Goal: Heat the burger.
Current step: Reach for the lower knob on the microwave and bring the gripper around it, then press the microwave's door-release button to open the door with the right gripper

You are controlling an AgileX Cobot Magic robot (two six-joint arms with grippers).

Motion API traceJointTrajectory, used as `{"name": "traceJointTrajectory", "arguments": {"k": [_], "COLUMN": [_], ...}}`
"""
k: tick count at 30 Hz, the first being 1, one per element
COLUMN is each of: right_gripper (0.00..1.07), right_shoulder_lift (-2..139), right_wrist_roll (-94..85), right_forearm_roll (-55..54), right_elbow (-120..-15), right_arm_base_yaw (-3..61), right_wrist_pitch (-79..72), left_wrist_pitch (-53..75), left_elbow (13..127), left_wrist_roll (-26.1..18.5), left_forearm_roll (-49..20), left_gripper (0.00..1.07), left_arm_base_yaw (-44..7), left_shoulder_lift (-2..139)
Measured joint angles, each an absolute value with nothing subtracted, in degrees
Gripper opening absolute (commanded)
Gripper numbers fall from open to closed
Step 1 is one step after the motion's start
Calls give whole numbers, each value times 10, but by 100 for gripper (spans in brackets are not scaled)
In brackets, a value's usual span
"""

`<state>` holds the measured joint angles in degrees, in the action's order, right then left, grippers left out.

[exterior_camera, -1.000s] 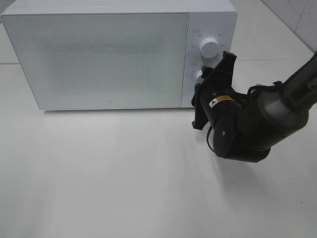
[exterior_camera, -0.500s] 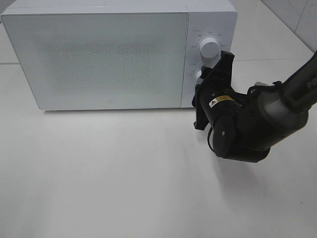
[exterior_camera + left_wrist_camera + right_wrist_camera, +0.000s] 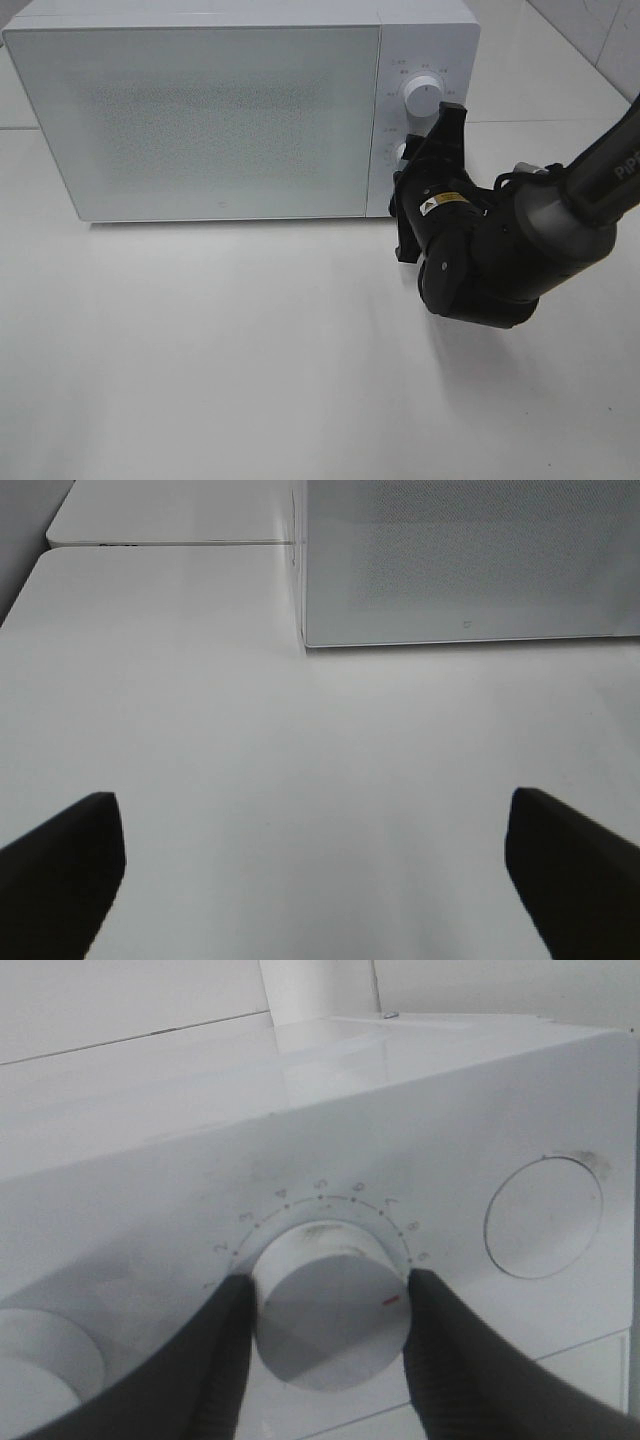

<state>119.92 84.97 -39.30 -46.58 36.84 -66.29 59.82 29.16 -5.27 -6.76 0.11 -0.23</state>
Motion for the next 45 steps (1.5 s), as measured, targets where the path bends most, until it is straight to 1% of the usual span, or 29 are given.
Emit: {"name": "traceJointTrajectory", "arguments": {"k": [1,2,3,4,5,7,9,12,13,14,15,17,20,21,31,33,36,38,42,43,45], "right_gripper": [31,31,37,37,41,42,47,48,53,56,56,66,68,70,70,70,70,70,70,70,70], "right_shoulder_lift": [1199,1199,1199,1199,1199,1199,1199,1199,1199,1199,1199,1199,1199,1199,1156,1125,1116,1080,1050,1029,1018], "right_wrist_roll": [847,847,841,841,837,836,818,812,803,798,798,790,790,788,759,729,717,667,618,568,539], "right_forearm_roll": [-396,-396,-402,-402,-407,-408,-415,-415,-414,-413,-413,-410,-410,-406,-348,-308,-298,-275,-270,-268,-268], "right_elbow": [-466,-466,-468,-468,-468,-468,-472,-472,-472,-472,-472,-472,-472,-472,-435,-412,-405,-382,-373,-372,-372], "right_arm_base_yaw": [370,370,371,371,372,372,372,372,373,373,373,377,378,379,370,370,370,370,370,370,370], "right_wrist_pitch": [-663,-663,-663,-663,-663,-662,-661,-661,-661,-661,-661,-669,-670,-672,-625,-569,-551,-481,-429,-390,-370], "left_wrist_pitch": [598,598,598,598,598,598,598,598,598,598,598,598,598,598,598,598,598,598,598,598,598], "left_elbow": [292,292,292,292,292,292,292,292,292,292,292,292,292,292,292,292,292,292,292,292,292], "left_wrist_roll": [-53,-53,-53,-53,-53,-53,-53,-53,-53,-53,-53,-53,-53,-53,-53,-53,-53,-53,-53,-53,-53], "left_forearm_roll": [-68,-68,-68,-68,-68,-68,-68,-68,-68,-68,-68,-68,-68,-68,-68,-68,-68,-68,-68,-68,-68], "left_gripper": [98,98,98,98,98,98,98,98,98,98,98,98,98,98,98,98,98,98,98,98,98], "left_arm_base_yaw": [1,1,1,1,1,1,1,1,1,1,1,1,1,1,1,1,1,1,1,1,1], "left_shoulder_lift": [-2,-2,-2,-2,-2,-2,-2,-2,-2,-2,-2,-2,-2,-2,-2,-2,-2,-2,-2,-2,-2]}}
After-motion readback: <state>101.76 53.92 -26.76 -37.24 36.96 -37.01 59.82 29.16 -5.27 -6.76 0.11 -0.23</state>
